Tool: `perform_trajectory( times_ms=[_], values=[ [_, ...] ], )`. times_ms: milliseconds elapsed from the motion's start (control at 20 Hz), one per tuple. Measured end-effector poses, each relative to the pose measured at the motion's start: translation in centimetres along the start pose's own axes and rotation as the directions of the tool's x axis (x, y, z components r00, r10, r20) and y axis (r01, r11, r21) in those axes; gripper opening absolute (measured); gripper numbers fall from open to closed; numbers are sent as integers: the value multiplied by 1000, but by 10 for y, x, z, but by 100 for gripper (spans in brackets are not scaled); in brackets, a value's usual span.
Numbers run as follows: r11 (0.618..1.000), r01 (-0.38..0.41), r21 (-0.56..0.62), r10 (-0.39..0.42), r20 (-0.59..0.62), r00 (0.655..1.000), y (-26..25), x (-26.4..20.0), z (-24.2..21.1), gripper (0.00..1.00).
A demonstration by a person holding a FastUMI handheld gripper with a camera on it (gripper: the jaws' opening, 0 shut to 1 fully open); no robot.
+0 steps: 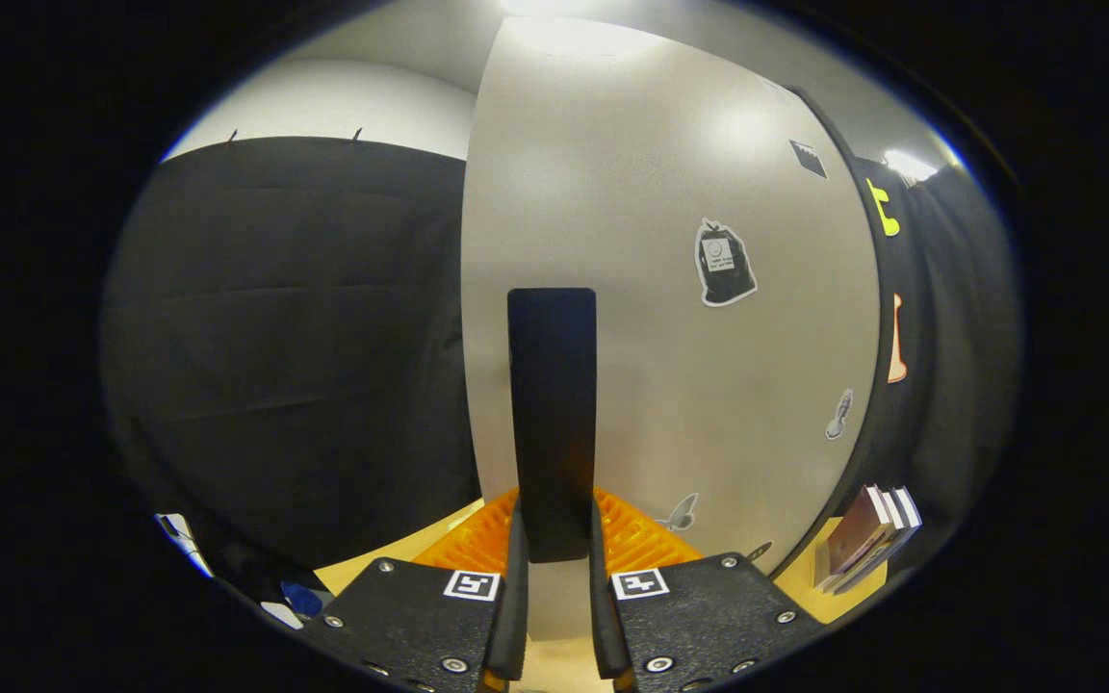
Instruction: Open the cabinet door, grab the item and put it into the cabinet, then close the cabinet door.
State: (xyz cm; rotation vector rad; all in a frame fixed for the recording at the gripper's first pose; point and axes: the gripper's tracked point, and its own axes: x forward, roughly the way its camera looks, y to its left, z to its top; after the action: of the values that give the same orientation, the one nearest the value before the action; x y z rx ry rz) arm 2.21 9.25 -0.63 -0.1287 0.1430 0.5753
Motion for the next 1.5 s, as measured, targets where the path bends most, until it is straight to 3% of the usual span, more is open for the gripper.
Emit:
perform_trajectory(
  times_ms=[350, 950, 1350, 1500],
  values=[
    [999, -29, 16, 29, 6, 1000, -17, -11, -4, 28],
    [993, 31, 116, -31, -2, 1000, -41, -43, -7, 28],
    [978, 193, 85, -193, -6, 981, -56, -61, -8, 30],
    [959, 250, 137, -251, -9, 968, -64, -72, -11, 31]
  ],
)
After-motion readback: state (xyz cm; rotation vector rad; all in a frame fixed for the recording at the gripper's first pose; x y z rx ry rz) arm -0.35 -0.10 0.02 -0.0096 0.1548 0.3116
